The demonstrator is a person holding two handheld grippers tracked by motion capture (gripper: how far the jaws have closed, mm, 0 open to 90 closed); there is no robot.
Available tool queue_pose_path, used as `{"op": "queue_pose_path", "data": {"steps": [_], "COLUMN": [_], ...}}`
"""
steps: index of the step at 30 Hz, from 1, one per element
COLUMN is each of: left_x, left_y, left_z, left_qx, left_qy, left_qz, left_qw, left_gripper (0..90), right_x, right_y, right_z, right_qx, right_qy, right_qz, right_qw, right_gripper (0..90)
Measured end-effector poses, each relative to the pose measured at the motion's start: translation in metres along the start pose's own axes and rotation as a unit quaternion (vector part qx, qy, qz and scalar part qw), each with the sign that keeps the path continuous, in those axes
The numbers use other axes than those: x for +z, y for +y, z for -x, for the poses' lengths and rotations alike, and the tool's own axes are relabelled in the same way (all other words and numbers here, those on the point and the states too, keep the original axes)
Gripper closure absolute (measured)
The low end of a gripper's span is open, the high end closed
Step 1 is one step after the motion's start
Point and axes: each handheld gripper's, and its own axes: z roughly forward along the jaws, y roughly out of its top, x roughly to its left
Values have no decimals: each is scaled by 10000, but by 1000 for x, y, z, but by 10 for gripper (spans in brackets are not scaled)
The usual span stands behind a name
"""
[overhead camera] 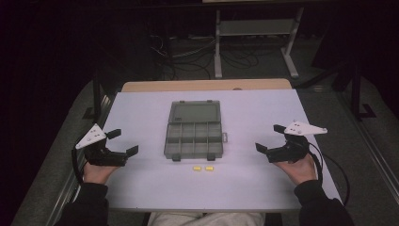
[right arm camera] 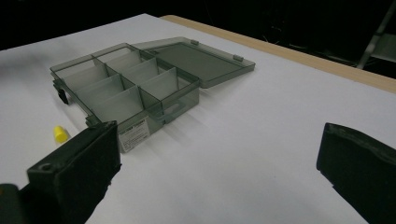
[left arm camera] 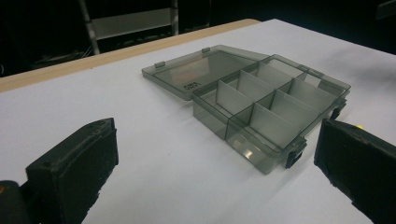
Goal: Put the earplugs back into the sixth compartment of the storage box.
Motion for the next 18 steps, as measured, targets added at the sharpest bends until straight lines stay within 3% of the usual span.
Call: {"op": "queue_pose_path", "data": {"steps": [9,14,18], "left_x": [-4,-6,-6], "left_y": [-2,4,7], "left_z": [-1,4,7], "left_qx": [51,267,295], "left_qy": [-46,-7,-188], "left_qz": [-106,-197,-220], "left_qw": [9999,9994,9991], "left_gripper": [0,0,0], "right_x": [-5,-5,-6], "right_y": [0,0,-1], "right_z": [-2,-2,-1], "right_qx": [-38,-50,-50], "right_qy": [10,7,12], "right_qz": [-2,-48,-71], "right_qw": [10000,10000,10000], "right_gripper": [0,0,0]}}
